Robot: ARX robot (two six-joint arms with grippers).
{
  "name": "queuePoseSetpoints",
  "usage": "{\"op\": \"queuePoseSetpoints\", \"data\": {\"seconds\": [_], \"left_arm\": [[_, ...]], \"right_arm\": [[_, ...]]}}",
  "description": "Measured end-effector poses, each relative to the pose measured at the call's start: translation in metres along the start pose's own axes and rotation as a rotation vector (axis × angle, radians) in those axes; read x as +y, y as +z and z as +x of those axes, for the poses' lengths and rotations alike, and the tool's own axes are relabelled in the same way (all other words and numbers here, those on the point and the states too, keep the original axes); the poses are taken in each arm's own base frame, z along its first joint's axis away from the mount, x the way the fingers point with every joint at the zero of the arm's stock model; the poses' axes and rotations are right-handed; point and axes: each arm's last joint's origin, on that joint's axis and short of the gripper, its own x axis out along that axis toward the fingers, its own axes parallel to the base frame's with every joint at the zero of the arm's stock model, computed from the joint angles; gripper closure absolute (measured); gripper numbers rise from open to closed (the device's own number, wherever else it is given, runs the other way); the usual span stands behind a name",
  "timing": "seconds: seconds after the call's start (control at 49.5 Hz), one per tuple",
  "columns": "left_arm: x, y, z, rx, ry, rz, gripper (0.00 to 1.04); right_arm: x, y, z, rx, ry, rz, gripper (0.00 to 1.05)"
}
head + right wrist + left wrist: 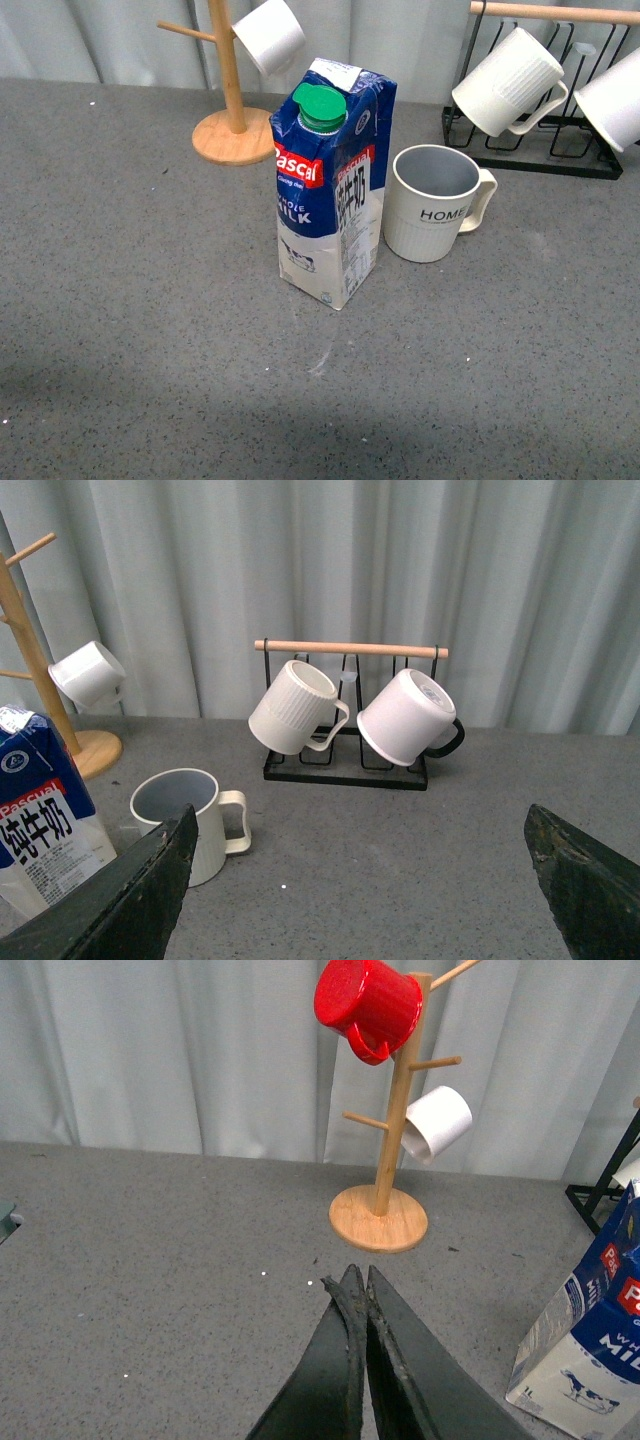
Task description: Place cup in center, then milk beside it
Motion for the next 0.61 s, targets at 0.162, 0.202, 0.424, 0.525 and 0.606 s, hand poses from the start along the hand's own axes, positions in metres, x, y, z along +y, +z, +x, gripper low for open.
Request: {"op": "queuePoseSetpoints", "data": {"seconds": [0.162,0.202,0.424,0.525,0.606], "left_arm": [[0.006,0.001,-0.01,-0.004,-0.005,-0.001,1.01],[0.007,0.001,-0.013,-0.005,-0.005,-0.001,1.01],[0.02,0.007,-0.024,-0.024,0.004,-0.002,1.01],[0.019,0.009,-0.028,-0.028,0.0,-0.002,1.01],[0.02,0.009,-0.031,-0.03,0.001,-0.002,1.01]], "right_arm": [[0.0,0.0,0.0,0.0,0.0,0.0,0.09],[0.0,0.0,0.0,0.0,0.0,0.0,0.09],[0.0,0.0,0.0,0.0,0.0,0.0,0.09],[0.0,0.0,0.0,0.0,0.0,0.0,0.09],[0.0,0.0,0.0,0.0,0.0,0.0,0.09]]}}
